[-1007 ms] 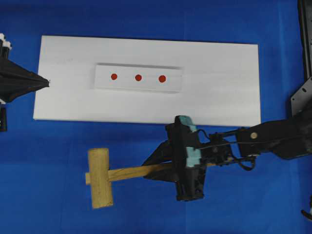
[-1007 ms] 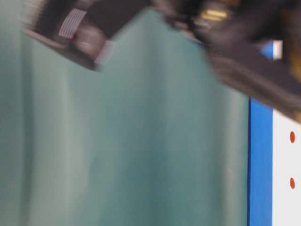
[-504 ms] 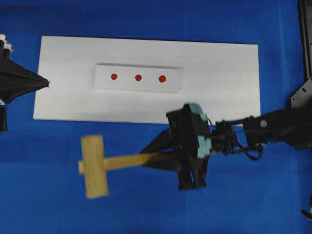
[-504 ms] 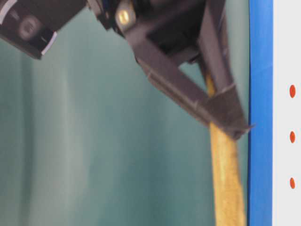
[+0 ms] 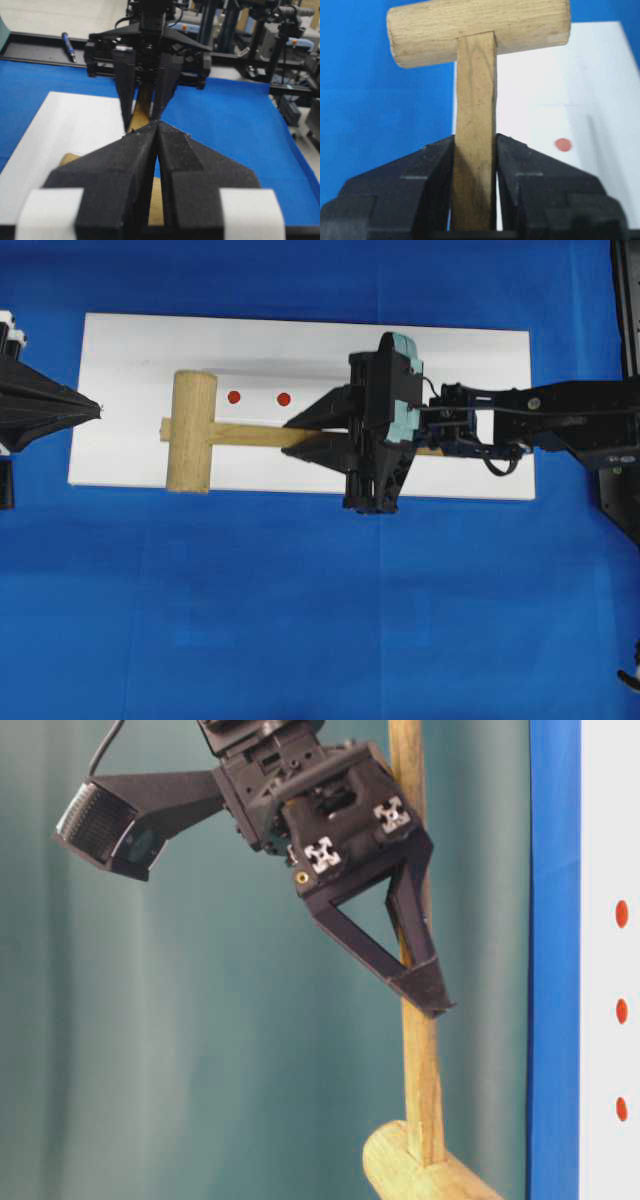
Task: Hit the mark with a hammer.
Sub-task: 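Swing the held mallet up over the board toward the left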
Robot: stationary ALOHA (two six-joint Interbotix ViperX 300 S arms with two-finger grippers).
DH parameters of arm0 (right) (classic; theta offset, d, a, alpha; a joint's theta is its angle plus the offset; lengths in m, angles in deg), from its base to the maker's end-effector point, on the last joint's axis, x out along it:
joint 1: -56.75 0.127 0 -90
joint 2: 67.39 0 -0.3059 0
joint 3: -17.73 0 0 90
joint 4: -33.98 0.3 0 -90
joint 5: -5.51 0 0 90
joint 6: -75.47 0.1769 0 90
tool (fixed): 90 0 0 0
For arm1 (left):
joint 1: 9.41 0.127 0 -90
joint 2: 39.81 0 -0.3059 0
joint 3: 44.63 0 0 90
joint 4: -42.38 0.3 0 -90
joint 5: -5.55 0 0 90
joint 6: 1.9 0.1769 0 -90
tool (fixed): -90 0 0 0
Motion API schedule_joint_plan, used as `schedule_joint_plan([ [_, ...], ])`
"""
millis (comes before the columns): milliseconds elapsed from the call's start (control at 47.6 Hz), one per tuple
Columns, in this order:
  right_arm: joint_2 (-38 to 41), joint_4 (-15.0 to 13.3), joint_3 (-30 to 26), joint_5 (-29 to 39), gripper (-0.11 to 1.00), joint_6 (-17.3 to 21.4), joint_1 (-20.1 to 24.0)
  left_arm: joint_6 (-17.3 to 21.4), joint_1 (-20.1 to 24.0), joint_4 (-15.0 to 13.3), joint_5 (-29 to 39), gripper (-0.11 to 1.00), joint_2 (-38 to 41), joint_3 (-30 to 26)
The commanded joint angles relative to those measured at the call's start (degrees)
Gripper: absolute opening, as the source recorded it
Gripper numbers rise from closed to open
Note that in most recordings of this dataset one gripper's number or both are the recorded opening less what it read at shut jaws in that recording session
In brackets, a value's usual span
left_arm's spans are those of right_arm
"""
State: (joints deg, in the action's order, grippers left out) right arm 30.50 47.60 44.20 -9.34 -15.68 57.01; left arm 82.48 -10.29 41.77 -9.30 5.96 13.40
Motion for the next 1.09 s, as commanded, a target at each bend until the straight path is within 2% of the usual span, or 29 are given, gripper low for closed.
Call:
schedule_joint_plan([
  [0,-2.11,-0.09,-1.05,-0.79,0.10,-0.97,-0.26,-0.09,-0.18,0.00,-0.26,0.00,0.44,-0.62],
  [147,-2.37,-0.97,-1.14,-0.97,0.10,-4.48,-0.26,-0.18,-0.18,0.00,-0.26,0.00,0.53,-0.62],
  [252,-2.99,-2.20,-1.14,-2.02,0.10,-9.76,-0.53,-0.18,-0.18,0.00,-0.26,0.00,0.62,-0.62],
  [357,-3.52,-2.64,-0.62,-5.71,0.10,-17.75,-1.05,-0.18,-0.18,0.00,-0.26,0.00,0.62,-0.62],
  [378,-3.69,-2.64,-0.44,-6.77,0.10,-20.48,-1.23,-0.18,-0.18,0.00,-0.26,0.00,0.62,-0.62],
  [504,-3.96,-2.20,-0.35,-8.70,0.10,-31.29,-1.58,-0.18,-0.18,0.00,0.26,0.00,0.53,-0.62],
  [714,-3.87,-1.67,-0.26,-11.78,0.10,-44.65,-1.58,-0.18,-0.18,-0.09,0.53,0.00,0.53,-0.62],
  [923,-4.04,-1.58,-0.26,-15.21,0.10,-53.70,-1.58,-0.18,-0.18,-0.26,0.97,0.00,0.44,-0.62],
  [1070,-3.96,0.18,-0.18,-15.47,0.10,-55.63,-1.58,-0.18,-0.18,-0.18,1.14,0.00,0.26,-0.62],
])
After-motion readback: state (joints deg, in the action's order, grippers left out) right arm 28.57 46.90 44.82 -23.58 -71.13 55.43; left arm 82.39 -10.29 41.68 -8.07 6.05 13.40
